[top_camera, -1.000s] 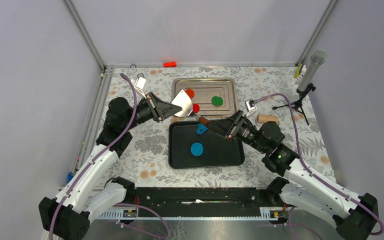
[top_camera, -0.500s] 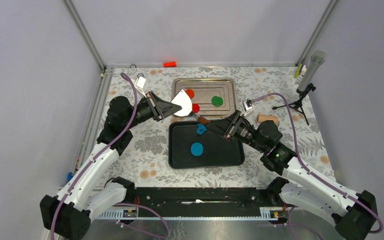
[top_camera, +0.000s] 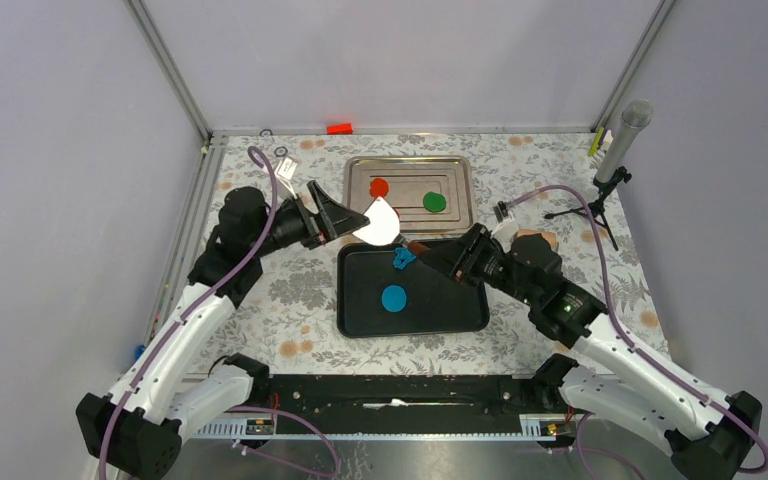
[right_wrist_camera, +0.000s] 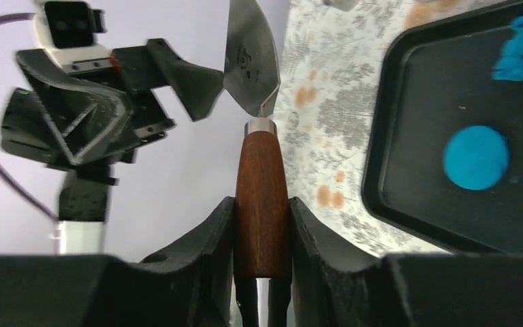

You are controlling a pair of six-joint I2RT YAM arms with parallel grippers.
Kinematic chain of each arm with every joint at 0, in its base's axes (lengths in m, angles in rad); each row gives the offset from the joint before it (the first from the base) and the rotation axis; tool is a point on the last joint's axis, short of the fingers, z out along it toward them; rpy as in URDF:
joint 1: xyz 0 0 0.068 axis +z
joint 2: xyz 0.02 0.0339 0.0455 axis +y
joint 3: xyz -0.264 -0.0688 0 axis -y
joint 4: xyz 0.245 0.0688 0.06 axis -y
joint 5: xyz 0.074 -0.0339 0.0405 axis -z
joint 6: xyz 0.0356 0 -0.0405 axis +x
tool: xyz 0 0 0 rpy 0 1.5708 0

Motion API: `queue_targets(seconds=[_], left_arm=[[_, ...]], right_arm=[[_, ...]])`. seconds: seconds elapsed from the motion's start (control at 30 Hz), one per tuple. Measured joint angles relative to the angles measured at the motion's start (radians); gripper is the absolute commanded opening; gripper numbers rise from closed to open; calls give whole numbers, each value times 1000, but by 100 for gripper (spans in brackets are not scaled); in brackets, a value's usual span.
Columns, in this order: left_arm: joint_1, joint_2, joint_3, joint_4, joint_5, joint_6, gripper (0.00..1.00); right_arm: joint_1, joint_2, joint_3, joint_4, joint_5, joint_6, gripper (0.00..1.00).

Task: Roll out the dumpling wrappers from the dough
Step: Pick up the spatula from the center of the board, then move the work surface to the center of the board.

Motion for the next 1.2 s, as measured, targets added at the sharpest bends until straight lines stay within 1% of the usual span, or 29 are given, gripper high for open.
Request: queue_targets(seconds=[0.07, 0.13, 0.23, 0.33, 0.47, 0.6, 0.77, 0.87, 1.07, 1.2], left_arm=[[10, 1, 30, -70, -24, 33, 99], [23, 1, 61, -139, -53, 68, 99], [37, -3, 101, -239, -126, 129, 99], [43, -14, 102, -319, -185, 179, 99], [43, -27, 49, -351, -225, 208, 99], [43, -39, -53, -373, -254, 214, 99], [43, -38, -159, -396, -329, 224, 97], [43, -10, -192, -401, -374, 235, 97], [32, 148, -195, -390, -396, 256, 98], [10, 217, -204, -367, -418, 252, 98]], right_arm=[[-12, 22, 56, -102, -11, -42, 0], [-51, 54, 128, -221, -48, -98, 0], [-160, 129, 242, -393, -169, -227, 0], [-256, 226, 361, -592, -269, -394, 0], [-286, 342, 496, -838, -291, -602, 0], [-286, 376, 515, -966, -286, -706, 0], [-286, 380, 465, -990, -259, -728, 0], [-286, 380, 395, -975, -215, -728, 0], [-288, 423, 319, -919, -194, -736, 0], [-299, 457, 311, -879, -195, -743, 0]])
